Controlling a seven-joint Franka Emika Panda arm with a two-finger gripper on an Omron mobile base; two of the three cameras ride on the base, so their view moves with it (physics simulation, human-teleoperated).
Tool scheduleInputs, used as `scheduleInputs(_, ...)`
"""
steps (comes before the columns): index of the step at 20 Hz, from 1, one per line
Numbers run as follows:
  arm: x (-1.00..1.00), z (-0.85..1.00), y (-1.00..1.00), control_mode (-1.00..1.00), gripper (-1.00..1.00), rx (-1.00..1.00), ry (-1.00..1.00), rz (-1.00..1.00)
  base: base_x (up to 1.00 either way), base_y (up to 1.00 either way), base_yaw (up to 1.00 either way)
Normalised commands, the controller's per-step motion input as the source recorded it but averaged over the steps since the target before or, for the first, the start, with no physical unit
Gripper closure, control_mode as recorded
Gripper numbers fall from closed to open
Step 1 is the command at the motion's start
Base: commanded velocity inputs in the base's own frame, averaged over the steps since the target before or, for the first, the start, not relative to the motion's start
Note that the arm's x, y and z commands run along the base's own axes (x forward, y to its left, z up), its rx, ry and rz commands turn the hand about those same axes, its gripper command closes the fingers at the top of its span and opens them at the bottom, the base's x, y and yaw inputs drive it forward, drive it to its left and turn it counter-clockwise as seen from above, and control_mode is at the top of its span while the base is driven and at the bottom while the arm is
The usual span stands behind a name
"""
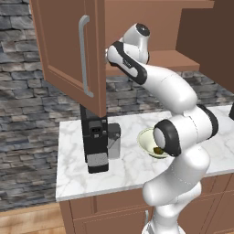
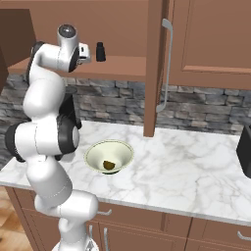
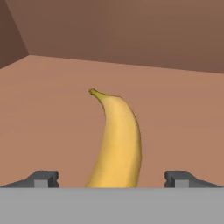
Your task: Open the cabinet. Pick the kiwi and banana from the cabinet and place them into the bowl. Then close the cabinet.
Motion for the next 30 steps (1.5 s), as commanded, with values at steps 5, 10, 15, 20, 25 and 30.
scheduleInputs(5, 0.17, -0.23, 0.00, -1.00, 1.00, 0.00, 0.00, 0.00, 0.00, 0.00, 0.00)
scheduleInputs(10, 0.02, -0.12, 0.00, -1.00, 1.00, 0.00, 0.00, 0.00, 0.00, 0.00, 0.00)
scheduleInputs(15, 0.00, -0.04, 0.00, -1.00, 1.00, 0.00, 0.00, 0.00, 0.00, 0.00, 0.00)
scheduleInputs(20, -0.14, 0.00, 0.00, -1.00, 1.00, 0.00, -0.03, -0.02, 0.00, 0.00, 0.00)
scheduleInputs(25, -0.41, 0.09, 0.00, -1.00, 1.00, 0.00, -0.06, -0.05, 0.00, 0.00, 0.00)
scheduleInputs(30, -0.74, 0.20, -0.06, -1.00, 1.00, 0.00, -0.05, -0.05, 0.00, 0.00, 0.00)
